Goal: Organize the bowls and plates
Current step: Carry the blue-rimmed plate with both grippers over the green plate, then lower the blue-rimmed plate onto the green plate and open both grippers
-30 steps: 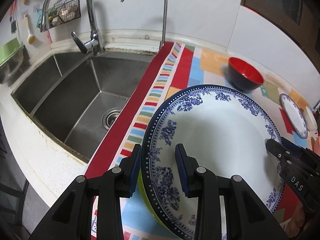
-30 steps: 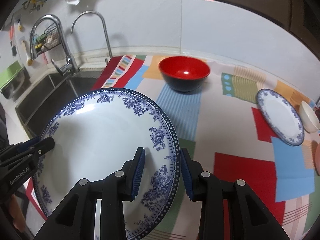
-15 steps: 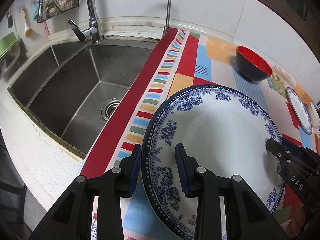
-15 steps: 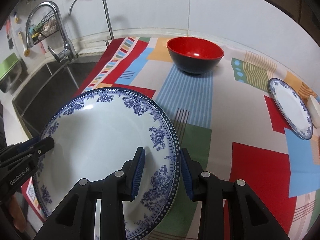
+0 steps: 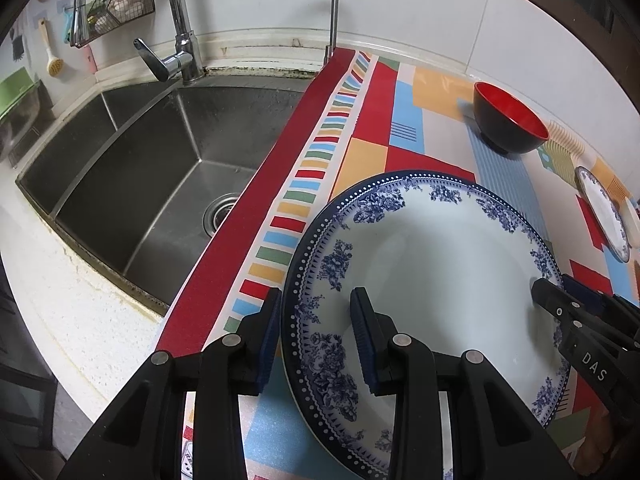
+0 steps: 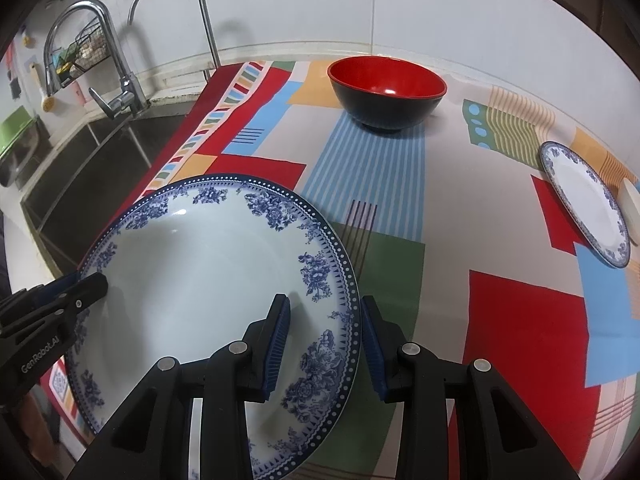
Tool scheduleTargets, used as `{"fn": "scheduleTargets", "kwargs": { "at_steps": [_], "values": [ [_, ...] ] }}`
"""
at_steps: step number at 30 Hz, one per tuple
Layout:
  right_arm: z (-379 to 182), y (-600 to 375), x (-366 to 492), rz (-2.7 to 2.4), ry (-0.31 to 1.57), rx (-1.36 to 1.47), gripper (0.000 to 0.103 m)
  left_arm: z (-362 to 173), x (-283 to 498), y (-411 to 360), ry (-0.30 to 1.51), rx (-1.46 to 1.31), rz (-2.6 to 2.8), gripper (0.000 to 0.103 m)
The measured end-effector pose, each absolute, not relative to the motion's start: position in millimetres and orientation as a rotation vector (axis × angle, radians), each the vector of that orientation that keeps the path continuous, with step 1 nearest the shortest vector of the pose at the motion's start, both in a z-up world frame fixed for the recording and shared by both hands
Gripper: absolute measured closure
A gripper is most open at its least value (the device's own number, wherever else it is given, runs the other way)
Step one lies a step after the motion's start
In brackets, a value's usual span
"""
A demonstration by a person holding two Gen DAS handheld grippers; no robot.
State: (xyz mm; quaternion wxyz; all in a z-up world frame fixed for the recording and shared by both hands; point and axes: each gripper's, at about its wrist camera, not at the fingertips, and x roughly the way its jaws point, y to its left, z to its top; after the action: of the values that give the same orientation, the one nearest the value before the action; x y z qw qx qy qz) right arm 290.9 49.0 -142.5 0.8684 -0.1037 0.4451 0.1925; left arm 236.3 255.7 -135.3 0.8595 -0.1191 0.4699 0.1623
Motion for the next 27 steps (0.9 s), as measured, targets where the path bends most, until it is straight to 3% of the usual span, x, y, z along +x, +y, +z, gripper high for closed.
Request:
{"fn": "scheduleTargets", "kwargs": {
  "at_steps": [11, 16, 18, 27],
  "values": [
    [-149.0, 49.0, 292.8, 0.407, 0.945, -0.229, 0.066, -141.6, 237.4, 253.9, 1.014, -0.26, 0.343, 0.063],
    [-147.4, 48.2, 292.9, 0.418, 0.951, -0.213, 0.065, -134.7, 236.7, 250.4, 0.981, -0.228, 0.364, 0.041],
    [-145.5, 47.5, 292.2, 0.422, 0.952, -0.204, 0.057, -133.0, 236.8, 249.7, 0.977, -0.224, 0.369, 0.037],
    [-134.6, 41.0, 288.6, 0.412, 0.919, -0.209, 0.044, -123.6, 237.8, 240.9, 0.95, -0.218, 0.358, 0.029]
  ]
}}
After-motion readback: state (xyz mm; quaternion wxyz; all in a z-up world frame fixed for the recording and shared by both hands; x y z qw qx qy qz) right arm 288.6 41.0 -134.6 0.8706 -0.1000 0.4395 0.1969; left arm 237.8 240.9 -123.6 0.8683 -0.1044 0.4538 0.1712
